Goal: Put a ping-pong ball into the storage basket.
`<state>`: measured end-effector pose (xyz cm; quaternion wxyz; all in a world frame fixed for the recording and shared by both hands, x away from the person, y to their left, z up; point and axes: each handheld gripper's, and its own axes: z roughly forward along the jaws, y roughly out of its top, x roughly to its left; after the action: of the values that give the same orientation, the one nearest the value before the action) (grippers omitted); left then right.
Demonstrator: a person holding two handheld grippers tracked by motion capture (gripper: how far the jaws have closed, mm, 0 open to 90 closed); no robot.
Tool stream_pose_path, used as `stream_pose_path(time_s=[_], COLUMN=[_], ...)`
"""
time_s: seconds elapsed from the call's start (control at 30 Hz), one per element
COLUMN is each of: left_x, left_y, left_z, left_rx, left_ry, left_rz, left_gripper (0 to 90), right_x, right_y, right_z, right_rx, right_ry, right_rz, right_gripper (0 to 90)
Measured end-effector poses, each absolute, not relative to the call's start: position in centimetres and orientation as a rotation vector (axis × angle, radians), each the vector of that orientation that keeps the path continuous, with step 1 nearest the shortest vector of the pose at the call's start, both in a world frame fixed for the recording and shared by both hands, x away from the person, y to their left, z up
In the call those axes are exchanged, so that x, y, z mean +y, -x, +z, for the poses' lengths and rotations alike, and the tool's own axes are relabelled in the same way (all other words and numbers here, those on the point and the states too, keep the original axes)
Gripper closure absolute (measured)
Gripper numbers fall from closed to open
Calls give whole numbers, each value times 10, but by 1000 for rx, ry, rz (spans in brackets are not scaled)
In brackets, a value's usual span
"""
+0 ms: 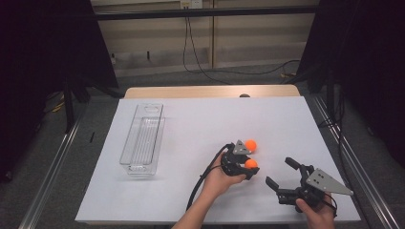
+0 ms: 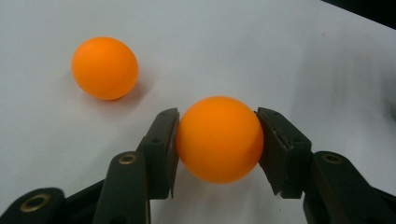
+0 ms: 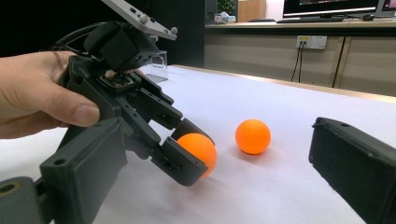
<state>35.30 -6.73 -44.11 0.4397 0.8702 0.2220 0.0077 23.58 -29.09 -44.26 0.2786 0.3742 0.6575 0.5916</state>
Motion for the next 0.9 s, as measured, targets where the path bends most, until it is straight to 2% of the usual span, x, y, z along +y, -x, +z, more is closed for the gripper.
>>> stream_pose_path(time_s=[0.9], left_x=[-43], left_y=[-359], left_z=[-433], left_rx=[592], left_ry=[-2131], left_rz=[-4], left_gripper=[509], right_x=[-293], right_y=[-236], right_z=[-444], right_rx=[1762], right_ry=[-1016], right_rz=[1578], right_gripper=[35])
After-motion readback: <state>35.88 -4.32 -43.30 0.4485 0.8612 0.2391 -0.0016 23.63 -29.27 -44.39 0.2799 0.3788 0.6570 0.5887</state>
